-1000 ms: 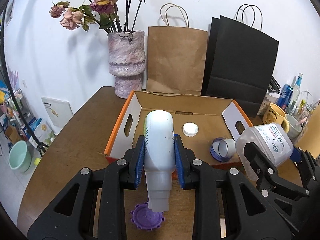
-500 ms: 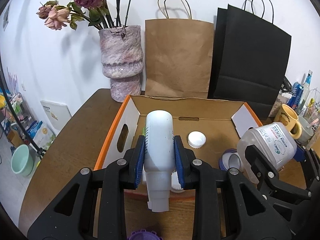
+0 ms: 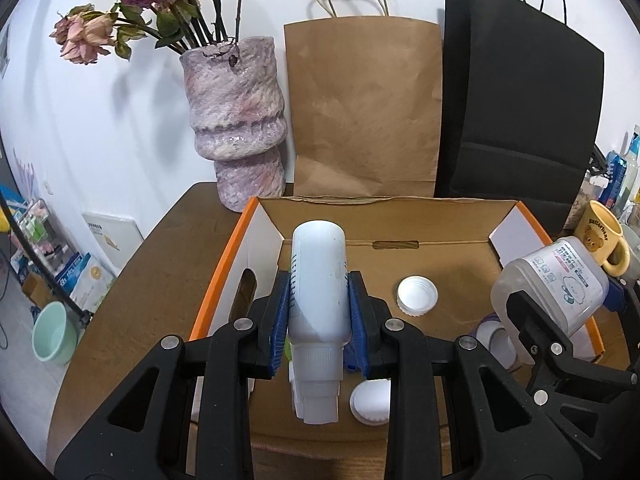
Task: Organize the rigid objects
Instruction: 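Carry the cotton-bud container and white spray bottle with both tools into the box, then open both tools to drop the spray bottle and cotton-bud container in the box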
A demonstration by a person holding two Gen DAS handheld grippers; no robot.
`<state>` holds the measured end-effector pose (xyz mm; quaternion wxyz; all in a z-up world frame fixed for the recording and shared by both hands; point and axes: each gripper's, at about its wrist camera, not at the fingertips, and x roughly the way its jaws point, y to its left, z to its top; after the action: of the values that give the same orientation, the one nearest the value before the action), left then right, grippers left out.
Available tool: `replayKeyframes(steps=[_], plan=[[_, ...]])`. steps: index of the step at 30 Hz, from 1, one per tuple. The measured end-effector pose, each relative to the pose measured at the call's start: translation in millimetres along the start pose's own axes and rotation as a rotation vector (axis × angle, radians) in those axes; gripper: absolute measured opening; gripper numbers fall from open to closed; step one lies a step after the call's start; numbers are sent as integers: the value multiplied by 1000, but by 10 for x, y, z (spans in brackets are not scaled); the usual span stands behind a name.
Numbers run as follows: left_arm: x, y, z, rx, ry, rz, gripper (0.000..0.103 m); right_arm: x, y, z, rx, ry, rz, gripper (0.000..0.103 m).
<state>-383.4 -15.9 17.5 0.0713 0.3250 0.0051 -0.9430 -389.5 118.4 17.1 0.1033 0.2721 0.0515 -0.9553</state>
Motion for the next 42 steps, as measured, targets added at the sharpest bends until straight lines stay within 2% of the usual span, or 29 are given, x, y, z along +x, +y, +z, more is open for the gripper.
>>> replayKeyframes(steps=[8, 9, 10, 11, 12, 13, 15, 42], plan=[[147, 3, -6, 2, 23, -8, 24, 168, -67, -51, 1, 60, -9, 86], [153, 7, -7, 0, 22, -4, 31, 186, -76, -60, 1, 71, -12, 86], [153, 12, -9, 1, 18, 1, 50, 196, -85, -70, 3, 77, -19, 87], [148, 19, -13, -1, 12, 7, 61, 204, -91, -80, 3, 84, -32, 88], [136, 34, -15, -9, 2, 15, 83, 202, -97, -90, 1, 85, -43, 88], [120, 44, -16, -14, -9, 18, 96, 195, -107, -97, 2, 83, -51, 88], [74, 58, -7, -15, -33, 26, 102, 182, -127, -97, 7, 80, -58, 88], [18, 135, 7, -48, -38, 10, 103, 108, -144, -62, 21, 58, -40, 88]])
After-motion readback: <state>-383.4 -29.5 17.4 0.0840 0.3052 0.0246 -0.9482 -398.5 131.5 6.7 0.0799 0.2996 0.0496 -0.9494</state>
